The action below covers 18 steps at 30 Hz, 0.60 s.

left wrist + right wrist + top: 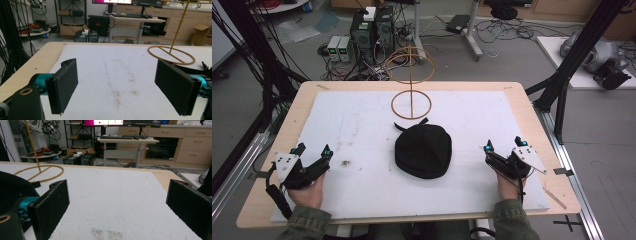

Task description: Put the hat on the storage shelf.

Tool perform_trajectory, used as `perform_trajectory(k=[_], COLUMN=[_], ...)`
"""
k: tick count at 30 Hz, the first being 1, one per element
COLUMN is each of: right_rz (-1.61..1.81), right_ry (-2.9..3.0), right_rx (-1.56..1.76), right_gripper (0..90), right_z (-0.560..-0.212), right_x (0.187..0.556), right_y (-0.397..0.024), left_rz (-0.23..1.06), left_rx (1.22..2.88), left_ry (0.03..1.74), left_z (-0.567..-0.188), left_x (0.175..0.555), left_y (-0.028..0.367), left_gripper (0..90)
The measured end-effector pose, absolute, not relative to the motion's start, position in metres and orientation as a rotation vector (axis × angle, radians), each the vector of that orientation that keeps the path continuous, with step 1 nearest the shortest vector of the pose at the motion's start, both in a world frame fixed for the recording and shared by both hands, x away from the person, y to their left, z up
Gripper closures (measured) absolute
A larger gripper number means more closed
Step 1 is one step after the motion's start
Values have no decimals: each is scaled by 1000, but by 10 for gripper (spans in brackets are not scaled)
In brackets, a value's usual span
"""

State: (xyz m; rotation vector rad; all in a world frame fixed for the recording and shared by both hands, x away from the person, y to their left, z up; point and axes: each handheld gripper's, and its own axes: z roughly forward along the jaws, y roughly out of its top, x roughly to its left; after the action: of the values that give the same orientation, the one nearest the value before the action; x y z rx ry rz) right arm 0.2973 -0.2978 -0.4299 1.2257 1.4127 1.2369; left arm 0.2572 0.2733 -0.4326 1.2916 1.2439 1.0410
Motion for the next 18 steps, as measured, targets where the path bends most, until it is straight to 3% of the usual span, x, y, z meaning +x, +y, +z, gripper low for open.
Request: perform_trajectory(k=[18], right_rz=[1242], right_ry=[1400], right_rx=[1238], right_gripper=[37], right_z=[-429], right_x=[297], right_y=[-300], left_rz=[1032], left_rx=[1293], left_ry=[1250], left_z=[-433], left_x=[258], left_y=[274], left_gripper=[191])
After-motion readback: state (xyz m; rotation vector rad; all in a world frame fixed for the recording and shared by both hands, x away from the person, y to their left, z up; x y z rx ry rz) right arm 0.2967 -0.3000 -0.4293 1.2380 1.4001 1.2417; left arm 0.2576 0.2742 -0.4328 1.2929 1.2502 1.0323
